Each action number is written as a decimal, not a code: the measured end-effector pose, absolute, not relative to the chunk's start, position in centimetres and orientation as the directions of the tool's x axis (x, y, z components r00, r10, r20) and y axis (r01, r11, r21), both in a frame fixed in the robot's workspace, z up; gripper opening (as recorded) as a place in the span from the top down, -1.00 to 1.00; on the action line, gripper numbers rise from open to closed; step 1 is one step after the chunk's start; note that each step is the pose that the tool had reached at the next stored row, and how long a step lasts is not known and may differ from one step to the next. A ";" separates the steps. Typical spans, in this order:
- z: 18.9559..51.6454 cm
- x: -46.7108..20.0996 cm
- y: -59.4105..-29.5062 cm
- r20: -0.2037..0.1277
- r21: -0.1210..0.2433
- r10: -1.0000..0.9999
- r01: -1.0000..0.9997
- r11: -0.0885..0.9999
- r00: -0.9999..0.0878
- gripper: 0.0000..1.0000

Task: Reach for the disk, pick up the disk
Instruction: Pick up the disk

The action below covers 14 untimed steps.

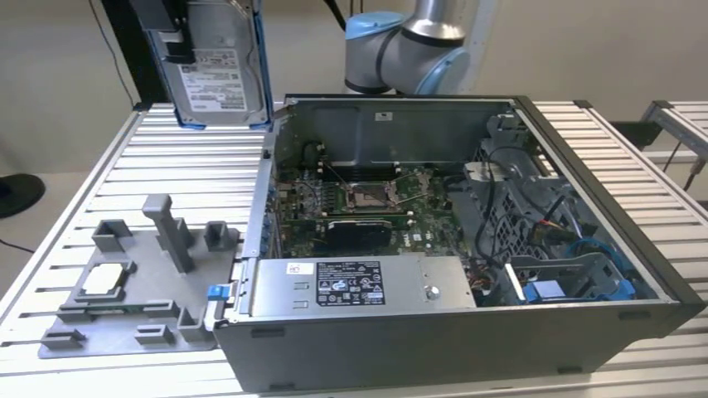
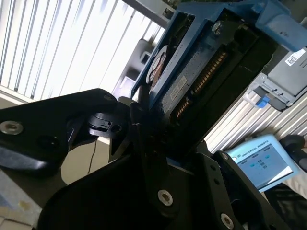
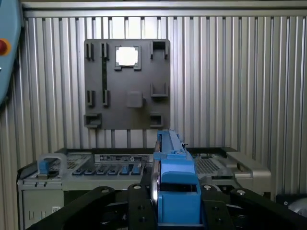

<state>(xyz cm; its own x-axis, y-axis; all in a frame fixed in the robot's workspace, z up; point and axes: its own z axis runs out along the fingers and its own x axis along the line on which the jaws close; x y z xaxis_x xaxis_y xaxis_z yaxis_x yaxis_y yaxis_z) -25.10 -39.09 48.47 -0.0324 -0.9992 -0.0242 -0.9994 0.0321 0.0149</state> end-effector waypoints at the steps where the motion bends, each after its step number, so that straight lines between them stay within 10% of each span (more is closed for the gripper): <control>1: 48.4 -24.6 -39.1 -0.024 0.015 -0.999 -0.999 0.032 -0.032 1.00; 14: 48.2 -18.7 -39.3 -0.024 0.015 -0.999 -0.999 0.032 -0.032 1.00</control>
<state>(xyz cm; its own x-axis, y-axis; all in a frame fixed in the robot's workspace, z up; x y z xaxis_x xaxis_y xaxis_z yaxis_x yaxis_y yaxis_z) -18.75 -39.30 48.18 -0.0324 -0.9992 -0.0243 -0.9994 0.0321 0.0149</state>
